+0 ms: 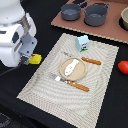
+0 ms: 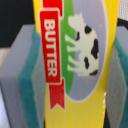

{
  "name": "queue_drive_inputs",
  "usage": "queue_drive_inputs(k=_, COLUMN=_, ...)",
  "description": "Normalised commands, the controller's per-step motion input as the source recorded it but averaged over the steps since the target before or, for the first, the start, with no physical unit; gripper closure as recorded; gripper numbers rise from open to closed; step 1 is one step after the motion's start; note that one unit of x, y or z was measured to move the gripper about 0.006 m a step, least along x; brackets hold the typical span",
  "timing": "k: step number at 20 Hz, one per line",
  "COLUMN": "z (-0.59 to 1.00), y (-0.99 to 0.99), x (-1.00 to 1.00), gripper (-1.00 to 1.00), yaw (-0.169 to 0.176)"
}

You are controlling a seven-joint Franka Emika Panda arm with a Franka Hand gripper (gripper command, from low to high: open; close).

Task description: Interact with the objects in diverse but meaningful ways.

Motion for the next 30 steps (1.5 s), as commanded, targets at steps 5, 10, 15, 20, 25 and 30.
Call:
queue_drive_inputs(k=5, z=0.27, y=-0.39, x=0.79, gripper=1.0, yaw=-0.098)
queue_drive_inputs(k=10, z=0.09, y=-0.46, x=0.72, gripper=1.0, yaw=-0.074)
queue_drive_inputs(k=15, z=0.02, y=-0.44, x=0.72, gripper=1.0, yaw=-0.061)
queue_drive_inputs(k=20, z=0.0, y=-0.4, x=0.75, gripper=1.0, yaw=-0.047)
queue_drive_inputs(k=25, z=0.0, y=-0.33, x=0.79, gripper=1.0, yaw=-0.047)
queue_drive_inputs(k=30, z=-0.01, y=-0.27, x=0.83, gripper=1.0, yaw=-0.032)
